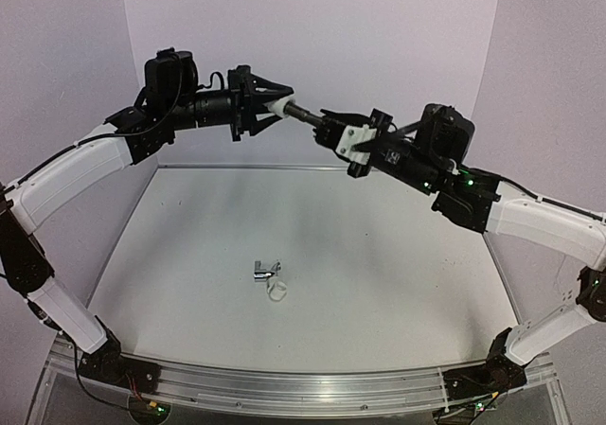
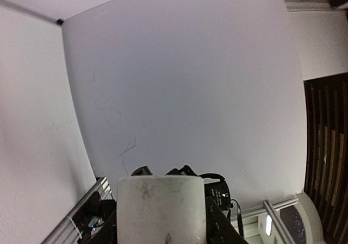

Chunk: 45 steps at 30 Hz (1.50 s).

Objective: Install the water faucets

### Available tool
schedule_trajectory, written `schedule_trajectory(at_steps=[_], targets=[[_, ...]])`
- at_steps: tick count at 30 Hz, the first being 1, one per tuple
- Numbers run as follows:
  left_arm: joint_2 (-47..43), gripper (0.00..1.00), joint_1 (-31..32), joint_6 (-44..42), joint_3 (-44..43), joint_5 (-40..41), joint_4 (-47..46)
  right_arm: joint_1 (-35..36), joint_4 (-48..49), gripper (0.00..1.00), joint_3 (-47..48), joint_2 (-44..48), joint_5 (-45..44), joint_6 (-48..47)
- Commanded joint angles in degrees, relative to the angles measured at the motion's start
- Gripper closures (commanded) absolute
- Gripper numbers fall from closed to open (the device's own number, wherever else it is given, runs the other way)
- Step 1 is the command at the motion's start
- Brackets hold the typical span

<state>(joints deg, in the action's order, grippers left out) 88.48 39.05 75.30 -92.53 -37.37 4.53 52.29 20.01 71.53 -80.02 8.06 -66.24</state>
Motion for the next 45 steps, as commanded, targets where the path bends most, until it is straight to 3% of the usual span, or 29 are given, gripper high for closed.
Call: schedule_trajectory(at_steps=[1,5,12,20,24,25,27,32,40,45], targets=[[1.78,0.78,-0.02,-10.62,-1.24,0.32,-13.38,0.78,5.91,1.00,7.81,-0.65,-0.29,29.53],[3.18,0.79,-0.02,-16.47,-1.18,-2.41,-23.54,0.72,5.65,1.00,9.70,-0.32,5.41,47.55],[4.06,0.72,-0.02,-26.59,-1.60,-8.61,-32.49,0.78,6.33,1.00,13.00,1.27,24.52,76.98],[3.75,0.68,0.74,-37.21,-2.05,-14.50,-35.00,0.76,7.74,1.00,16.41,-1.03,31.66,87.82],[2.45,0.65,0.72,-42.25,-2.61,-16.18,-30.27,0.77,7.78,1.00,16.99,-1.00,31.68,87.59],[1.79,0.61,0.73,-43.79,-2.52,-15.72,-28.55,0.72,7.60,1.00,16.90,-0.64,30.86,86.54],[0.03,0.45,0.68,-44.98,-1.89,-11.81,-24.53,0.67,6.63,1.00,16.28,0.40,27.90,82.50],[-5.62,0.14,0.68,-44.07,1.68,-0.68,-18.94,0.64,-0.90,1.00,15.65,2.34,10.96,62.79],[-12.87,0.07,0.69,-35.00,8.86,10.86,-13.39,0.69,-1.82,1.00,9.71,4.34,-3.18,28.56],[-13.60,0.04,0.48,-27.54,7.08,16.51,0.47,0.72,-1.08,1.00,4.75,4.39,-6.42,1.48]])
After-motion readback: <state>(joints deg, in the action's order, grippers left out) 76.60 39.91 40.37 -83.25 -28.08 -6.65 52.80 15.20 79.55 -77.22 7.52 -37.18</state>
